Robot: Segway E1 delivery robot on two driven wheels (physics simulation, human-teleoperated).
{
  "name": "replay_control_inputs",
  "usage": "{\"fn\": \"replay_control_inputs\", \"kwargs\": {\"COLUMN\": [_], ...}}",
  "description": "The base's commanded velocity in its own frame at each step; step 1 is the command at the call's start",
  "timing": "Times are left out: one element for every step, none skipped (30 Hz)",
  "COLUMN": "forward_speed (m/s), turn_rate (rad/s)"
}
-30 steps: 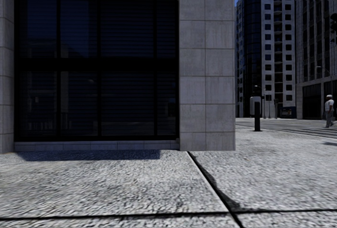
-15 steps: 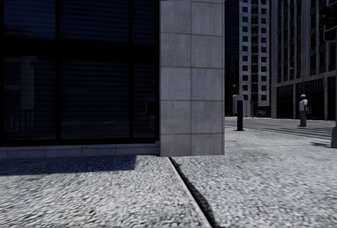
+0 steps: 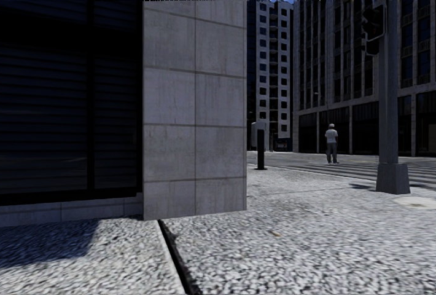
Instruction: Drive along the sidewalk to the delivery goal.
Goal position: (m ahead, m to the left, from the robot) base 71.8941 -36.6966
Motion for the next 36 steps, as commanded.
{"fn": "replay_control_inputs", "kwargs": {"forward_speed": [1.4, 1.4, 1.4, 1.4, 1.4, 1.4, 1.4, 1.4, 1.4, 1.4, 1.4, 1.4, 1.4, 1.4, 1.4, 1.4, 1.4, 1.4, 1.4, 1.4, 1.4, 1.4, 1.4, 1.4, 1.4, 1.4, 1.4, 1.4, 1.4, 1.4, 1.4, 1.41, 1.41, 1.41, 1.44, 1.46], "turn_rate": [-0.71, -0.71, -0.71, -0.71, -0.71, -0.71, -0.71, -0.71, -0.71, -0.71, -0.71, -0.71, -0.71, -0.71, -0.71, -0.71, -0.71, -0.71, -0.71, -0.71, -0.71, -0.7, -0.69, -0.58, -0.58, -0.46, -0.43, -0.45, -0.45, -0.45, -0.4, -0.27, -0.22, -0.22, -0.2, -0.03]}}
